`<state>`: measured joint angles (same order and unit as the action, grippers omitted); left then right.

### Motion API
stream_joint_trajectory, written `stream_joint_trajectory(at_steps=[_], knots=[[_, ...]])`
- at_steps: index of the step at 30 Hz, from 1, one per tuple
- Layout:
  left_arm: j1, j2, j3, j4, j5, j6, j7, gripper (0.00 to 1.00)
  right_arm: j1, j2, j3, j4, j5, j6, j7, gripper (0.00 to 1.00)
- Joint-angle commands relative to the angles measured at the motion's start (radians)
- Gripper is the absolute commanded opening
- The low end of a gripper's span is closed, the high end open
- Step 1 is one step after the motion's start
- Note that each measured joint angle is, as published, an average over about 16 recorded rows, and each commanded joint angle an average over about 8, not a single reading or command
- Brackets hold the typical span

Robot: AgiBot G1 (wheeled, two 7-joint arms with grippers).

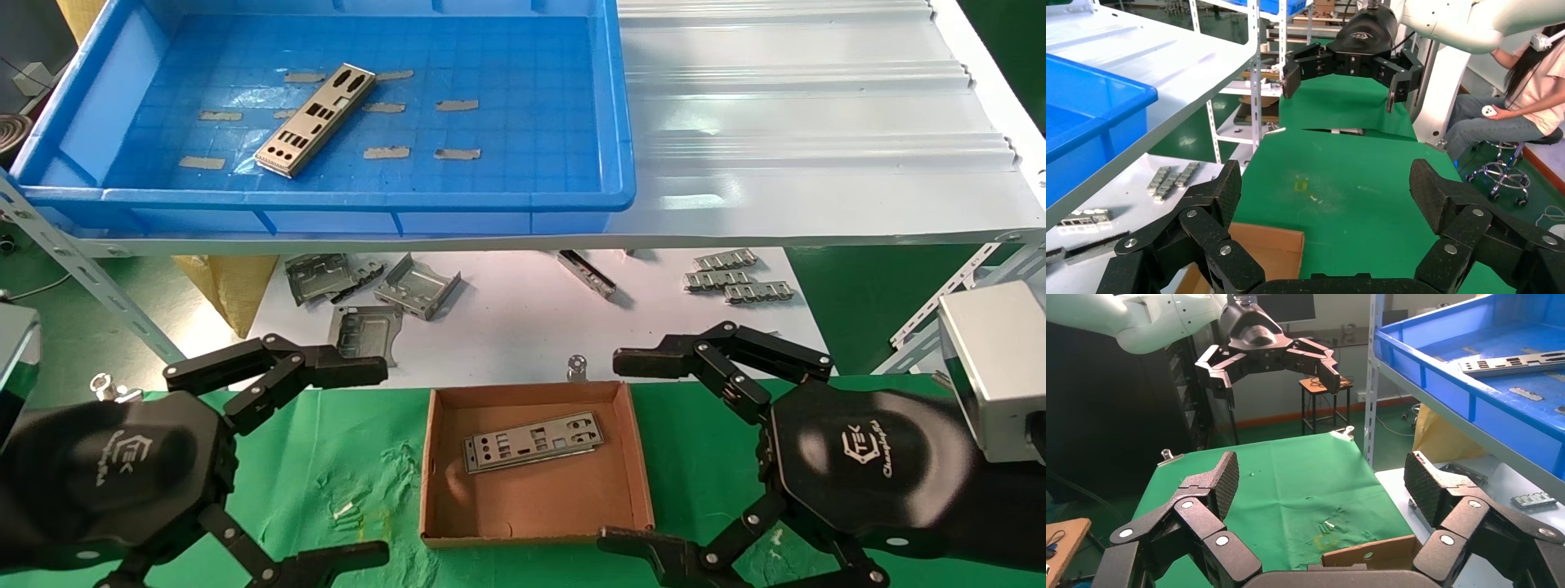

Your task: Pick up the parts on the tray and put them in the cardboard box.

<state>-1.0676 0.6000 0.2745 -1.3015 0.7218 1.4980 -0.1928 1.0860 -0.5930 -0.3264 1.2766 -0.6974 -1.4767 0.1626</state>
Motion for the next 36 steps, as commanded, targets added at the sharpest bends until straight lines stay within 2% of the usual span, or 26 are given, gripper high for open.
stream_joint_trajectory(at_steps=[1,36], knots=[[-0.001,0.002,0.001,0.004,0.002,0.000,0.001,1.00,0.000,0.000,0.000,0.000,0.000,0.000,0.000,1.00],[-0.007,0.012,0.005,0.019,0.009,-0.003,0.006,1.00,0.000,0.000,0.000,0.000,0.000,0.000,0.000,1.00]])
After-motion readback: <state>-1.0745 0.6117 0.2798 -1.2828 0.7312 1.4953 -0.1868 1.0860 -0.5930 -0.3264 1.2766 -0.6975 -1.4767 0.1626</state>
